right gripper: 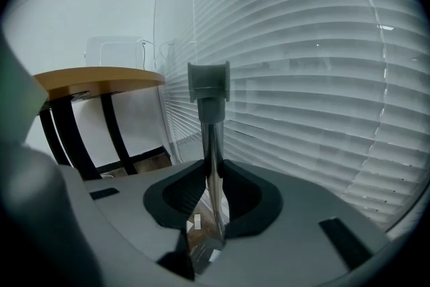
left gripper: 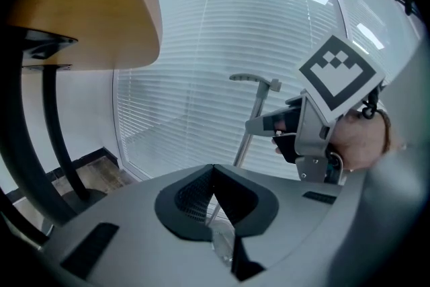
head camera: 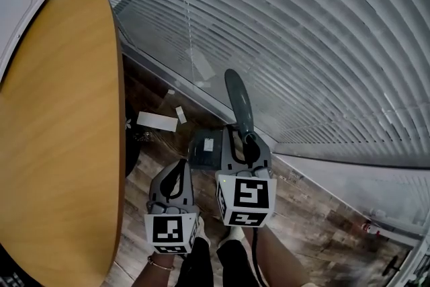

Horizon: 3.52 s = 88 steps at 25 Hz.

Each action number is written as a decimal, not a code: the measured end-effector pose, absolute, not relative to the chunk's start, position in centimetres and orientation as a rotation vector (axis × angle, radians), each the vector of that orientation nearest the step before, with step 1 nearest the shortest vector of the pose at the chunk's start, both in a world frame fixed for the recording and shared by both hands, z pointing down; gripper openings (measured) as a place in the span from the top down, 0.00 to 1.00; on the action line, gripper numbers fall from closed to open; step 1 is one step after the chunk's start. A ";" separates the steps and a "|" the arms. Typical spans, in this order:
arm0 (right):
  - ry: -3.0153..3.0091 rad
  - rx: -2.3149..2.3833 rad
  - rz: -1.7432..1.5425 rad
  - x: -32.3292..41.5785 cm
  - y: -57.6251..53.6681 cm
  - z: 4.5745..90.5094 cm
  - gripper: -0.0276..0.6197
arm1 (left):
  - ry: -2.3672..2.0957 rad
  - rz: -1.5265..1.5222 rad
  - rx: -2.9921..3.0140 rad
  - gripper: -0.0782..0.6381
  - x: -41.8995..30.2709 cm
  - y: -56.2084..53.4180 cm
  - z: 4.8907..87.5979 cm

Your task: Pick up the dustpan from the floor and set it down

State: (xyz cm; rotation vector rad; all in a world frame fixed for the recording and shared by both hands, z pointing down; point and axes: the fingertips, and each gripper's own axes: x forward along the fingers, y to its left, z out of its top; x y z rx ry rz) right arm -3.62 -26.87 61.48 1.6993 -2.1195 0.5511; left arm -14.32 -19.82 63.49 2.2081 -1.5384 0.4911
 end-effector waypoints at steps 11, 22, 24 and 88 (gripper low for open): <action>-2.120 1.708 0.562 -3.6 -28.3 61.8 0.81 | -1.510 0.499 2.215 0.87 -14.1 -19.4 63.8; -2.141 1.629 0.540 -3.7 -29.5 62.3 0.81 | -1.506 0.511 2.233 0.87 -13.8 -18.6 63.5; -2.145 1.613 0.549 -3.6 -29.4 62.3 0.81 | -1.510 0.515 2.230 0.87 -13.8 -18.2 63.5; -2.372 1.589 0.525 9.7 -5.9 29.0 0.91 | -1.815 0.316 2.270 0.87 -7.6 -6.2 24.9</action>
